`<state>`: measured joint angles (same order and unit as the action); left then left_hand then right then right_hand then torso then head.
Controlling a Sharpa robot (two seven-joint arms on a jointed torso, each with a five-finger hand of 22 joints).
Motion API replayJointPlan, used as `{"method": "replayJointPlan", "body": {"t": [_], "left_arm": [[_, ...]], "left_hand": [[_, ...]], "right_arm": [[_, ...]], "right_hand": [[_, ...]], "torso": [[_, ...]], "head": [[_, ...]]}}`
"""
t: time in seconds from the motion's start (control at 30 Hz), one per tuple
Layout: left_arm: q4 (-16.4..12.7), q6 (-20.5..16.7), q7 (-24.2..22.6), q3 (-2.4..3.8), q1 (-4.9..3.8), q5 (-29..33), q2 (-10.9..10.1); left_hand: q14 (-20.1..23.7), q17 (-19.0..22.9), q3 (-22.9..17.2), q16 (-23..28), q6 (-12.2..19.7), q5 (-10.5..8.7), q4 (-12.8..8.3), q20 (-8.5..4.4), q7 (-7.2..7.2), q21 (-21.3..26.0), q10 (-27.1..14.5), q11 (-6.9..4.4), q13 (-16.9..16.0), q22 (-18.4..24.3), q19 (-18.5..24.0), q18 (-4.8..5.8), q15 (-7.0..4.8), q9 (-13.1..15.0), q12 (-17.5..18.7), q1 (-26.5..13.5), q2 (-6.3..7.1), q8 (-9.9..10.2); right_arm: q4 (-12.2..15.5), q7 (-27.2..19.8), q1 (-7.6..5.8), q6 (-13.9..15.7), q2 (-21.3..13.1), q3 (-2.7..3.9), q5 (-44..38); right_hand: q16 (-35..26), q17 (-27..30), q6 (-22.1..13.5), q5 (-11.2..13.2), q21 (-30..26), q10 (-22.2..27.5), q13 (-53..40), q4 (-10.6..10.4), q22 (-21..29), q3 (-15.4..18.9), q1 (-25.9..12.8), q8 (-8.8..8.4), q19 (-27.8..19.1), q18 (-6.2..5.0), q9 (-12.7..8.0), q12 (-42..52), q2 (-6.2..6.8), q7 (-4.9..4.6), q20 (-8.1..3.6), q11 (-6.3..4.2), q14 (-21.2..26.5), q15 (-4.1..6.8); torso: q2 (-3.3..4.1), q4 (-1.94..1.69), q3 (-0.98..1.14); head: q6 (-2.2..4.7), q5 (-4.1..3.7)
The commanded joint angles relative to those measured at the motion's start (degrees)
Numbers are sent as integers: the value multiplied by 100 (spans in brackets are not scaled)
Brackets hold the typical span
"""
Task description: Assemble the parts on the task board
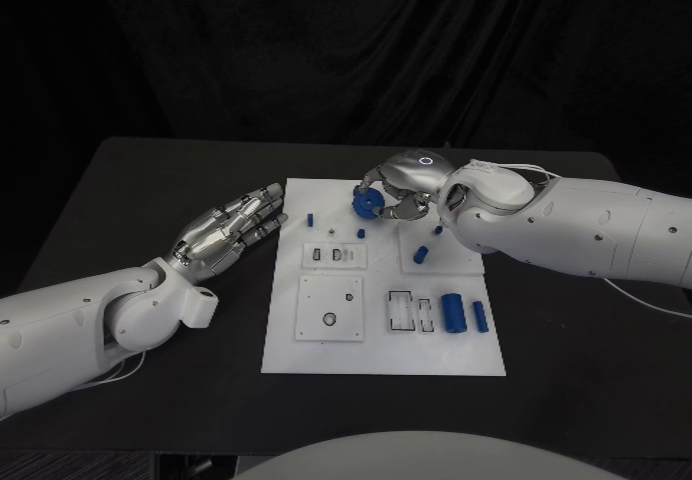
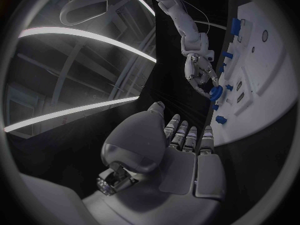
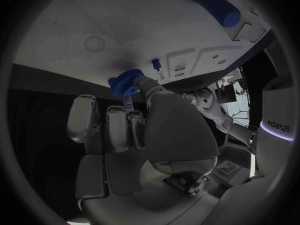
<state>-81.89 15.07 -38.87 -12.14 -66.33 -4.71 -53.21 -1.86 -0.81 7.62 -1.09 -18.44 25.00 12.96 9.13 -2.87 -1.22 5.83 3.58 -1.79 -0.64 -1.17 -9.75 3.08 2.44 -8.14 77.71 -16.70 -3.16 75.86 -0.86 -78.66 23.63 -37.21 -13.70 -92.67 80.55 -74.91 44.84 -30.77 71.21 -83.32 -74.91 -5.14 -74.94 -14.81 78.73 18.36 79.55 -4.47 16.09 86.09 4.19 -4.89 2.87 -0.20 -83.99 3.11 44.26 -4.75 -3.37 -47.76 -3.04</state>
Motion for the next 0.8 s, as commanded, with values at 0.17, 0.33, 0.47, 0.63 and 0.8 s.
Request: {"method": "replayJointPlan", "body": {"t": [0.17,0.33,0.47,0.63,0.8], "left_arm": [[0,72,-384,5,8,7,13],[7,80,-380,5,10,7,30],[18,86,-378,5,11,7,45],[30,92,-379,5,11,7,66],[43,99,-379,5,13,7,84]], "left_hand": [[16,6,-33,33,30,32,8,36,-7,23,-10,23,7,8,-1,-30,40,5,22,55,8,-17],[16,6,-33,33,30,32,8,36,-7,23,-10,23,7,8,-1,-30,40,5,22,55,8,-17],[16,6,-33,33,30,32,8,36,-7,23,-10,23,7,8,-1,-30,40,5,22,55,8,-17],[16,6,-33,33,30,32,8,36,-7,23,-10,23,7,8,-1,-30,40,5,22,55,8,-17],[16,6,-70,33,41,31,-5,39,-9,25,-12,22,7,8,0,-32,41,4,24,47,14,-17]], "right_arm": [[25,-20,4,46,11,5,-39],[-38,-16,4,-59,94,5,-39],[-115,14,3,-233,192,6,-39],[-202,76,2,-445,291,6,-39],[-309,161,-6,-611,385,7,-39]], "right_hand": [[29,-388,123,-10,11,-33,-979,4,-722,-31,12,1002,51,6,1571,17,-31,20,2,-6,-104,43],[20,-380,34,39,-6,-29,-975,-5,-723,-63,-8,962,46,3,1561,14,-29,8,4,2,-100,38],[-3,-361,-139,184,-51,8,-948,-33,-728,-146,-65,787,33,-2,1466,-8,-7,-17,18,23,-89,21],[-40,-325,-205,300,-130,58,-912,-62,-712,-196,-110,645,-3,-17,1380,-37,4,-30,31,36,-65,7],[-93,-271,-235,339,-222,148,-845,-73,-689,-240,-126,539,-49,-34,1315,-91,8,-41,42,47,-29,-5]], "torso": [[2,3,1],[2,-2,2],[3,-1,0],[1,-2,-3],[0,0,-3]], "head": [[-8,-8],[-16,-24],[-20,-45],[-26,-51],[-36,-55]]}}
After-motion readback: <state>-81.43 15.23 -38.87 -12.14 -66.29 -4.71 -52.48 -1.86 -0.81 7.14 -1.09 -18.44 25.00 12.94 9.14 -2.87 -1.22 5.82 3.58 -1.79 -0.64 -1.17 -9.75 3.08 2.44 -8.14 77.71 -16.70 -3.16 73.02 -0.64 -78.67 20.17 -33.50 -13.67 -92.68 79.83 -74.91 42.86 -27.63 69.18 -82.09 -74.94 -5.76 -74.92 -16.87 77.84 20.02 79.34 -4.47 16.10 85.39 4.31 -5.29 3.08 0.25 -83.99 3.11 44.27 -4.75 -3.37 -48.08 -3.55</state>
